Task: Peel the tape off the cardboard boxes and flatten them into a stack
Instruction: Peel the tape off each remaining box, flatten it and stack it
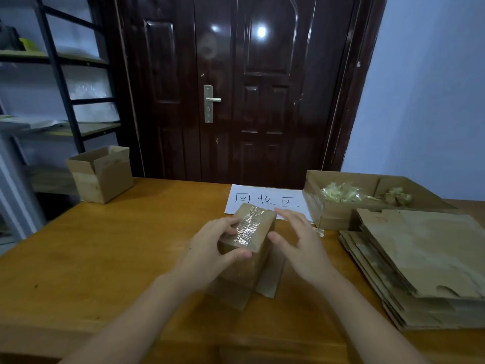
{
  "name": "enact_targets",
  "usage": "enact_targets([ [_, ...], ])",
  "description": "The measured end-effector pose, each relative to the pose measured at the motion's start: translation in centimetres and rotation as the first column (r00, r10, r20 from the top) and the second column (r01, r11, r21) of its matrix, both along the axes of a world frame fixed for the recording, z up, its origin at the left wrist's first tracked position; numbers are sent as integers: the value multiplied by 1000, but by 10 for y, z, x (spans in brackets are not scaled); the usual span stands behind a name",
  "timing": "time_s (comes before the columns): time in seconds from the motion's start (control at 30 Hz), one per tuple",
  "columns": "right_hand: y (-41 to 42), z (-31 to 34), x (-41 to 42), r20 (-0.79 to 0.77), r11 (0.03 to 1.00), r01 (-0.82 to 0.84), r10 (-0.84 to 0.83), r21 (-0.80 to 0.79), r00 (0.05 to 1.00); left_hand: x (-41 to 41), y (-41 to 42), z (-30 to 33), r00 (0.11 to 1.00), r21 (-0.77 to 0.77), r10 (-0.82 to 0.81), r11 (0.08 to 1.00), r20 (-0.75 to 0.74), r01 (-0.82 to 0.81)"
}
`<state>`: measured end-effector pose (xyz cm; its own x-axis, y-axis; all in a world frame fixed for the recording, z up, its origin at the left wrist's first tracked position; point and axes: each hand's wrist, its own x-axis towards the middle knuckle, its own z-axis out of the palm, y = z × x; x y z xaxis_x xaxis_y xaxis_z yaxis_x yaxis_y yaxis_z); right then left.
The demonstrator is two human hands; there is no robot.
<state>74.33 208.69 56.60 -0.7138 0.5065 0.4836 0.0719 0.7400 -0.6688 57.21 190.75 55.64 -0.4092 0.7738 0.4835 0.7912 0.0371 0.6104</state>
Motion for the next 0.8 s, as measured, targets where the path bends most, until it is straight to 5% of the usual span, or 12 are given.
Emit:
enact_targets([
  [0.13,-12,3,14,115,973,-189,174,136,978,11,6,-8,992,84,104,992,-76,-98],
  [0.3,-7,-3,20,291,955,-197,129,221,948,33,21,-14,962,145,221,969,-162,-198],
  [0.57,12,-3,27,281,963,-182,122,200,952,26,30,-21,869,131,162,985,-467,-114],
  [0.8,3,0,24,288,884,-163,34,437,957,25,36,-25,945,96,37,995,-325,-6],
])
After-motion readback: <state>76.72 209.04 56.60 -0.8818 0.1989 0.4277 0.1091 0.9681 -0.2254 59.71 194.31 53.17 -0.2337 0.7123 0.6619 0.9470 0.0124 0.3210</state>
